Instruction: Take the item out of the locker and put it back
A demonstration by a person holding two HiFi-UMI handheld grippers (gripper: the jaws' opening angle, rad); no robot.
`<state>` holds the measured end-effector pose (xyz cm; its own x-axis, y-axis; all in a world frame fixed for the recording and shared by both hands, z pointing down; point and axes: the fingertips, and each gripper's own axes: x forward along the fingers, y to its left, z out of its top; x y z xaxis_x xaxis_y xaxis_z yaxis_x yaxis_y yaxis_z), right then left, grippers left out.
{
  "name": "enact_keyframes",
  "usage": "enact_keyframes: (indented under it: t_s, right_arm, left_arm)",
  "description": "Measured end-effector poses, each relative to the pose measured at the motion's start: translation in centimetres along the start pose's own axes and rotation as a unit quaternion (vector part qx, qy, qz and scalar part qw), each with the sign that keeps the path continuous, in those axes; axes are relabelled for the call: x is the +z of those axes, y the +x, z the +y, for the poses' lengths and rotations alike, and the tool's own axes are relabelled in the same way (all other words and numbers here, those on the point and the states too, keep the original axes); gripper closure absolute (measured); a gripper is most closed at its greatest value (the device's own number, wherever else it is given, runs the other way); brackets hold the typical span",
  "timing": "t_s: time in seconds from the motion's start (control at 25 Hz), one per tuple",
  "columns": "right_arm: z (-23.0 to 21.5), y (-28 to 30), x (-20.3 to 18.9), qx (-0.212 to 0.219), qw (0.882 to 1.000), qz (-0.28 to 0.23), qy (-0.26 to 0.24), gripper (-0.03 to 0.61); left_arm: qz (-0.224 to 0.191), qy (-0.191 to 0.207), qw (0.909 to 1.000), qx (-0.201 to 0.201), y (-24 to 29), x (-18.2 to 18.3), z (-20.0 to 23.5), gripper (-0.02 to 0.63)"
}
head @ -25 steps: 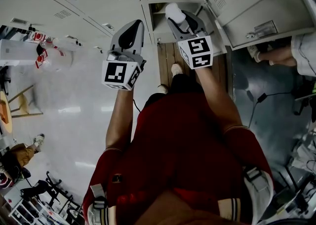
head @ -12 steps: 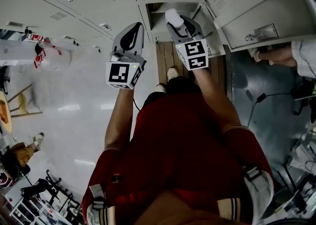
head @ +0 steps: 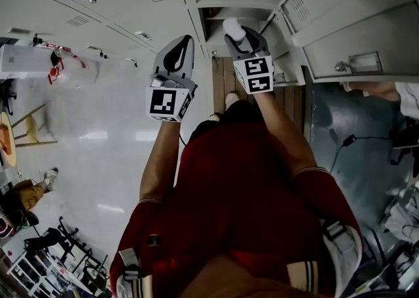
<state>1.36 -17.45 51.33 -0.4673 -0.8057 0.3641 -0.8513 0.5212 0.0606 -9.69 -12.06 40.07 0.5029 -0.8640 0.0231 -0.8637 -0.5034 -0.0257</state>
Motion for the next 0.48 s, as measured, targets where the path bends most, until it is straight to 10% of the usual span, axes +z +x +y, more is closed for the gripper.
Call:
enact_keyframes:
  t_s: [0.48]
  right_arm:
    - [-2.0,4.4,-3.7,-0.009,1.0,0.004,0.024,0.379]
  left_arm:
    - [0.01,0.008,0.9998,0.014,2.1,-3.3,0.9,0.607]
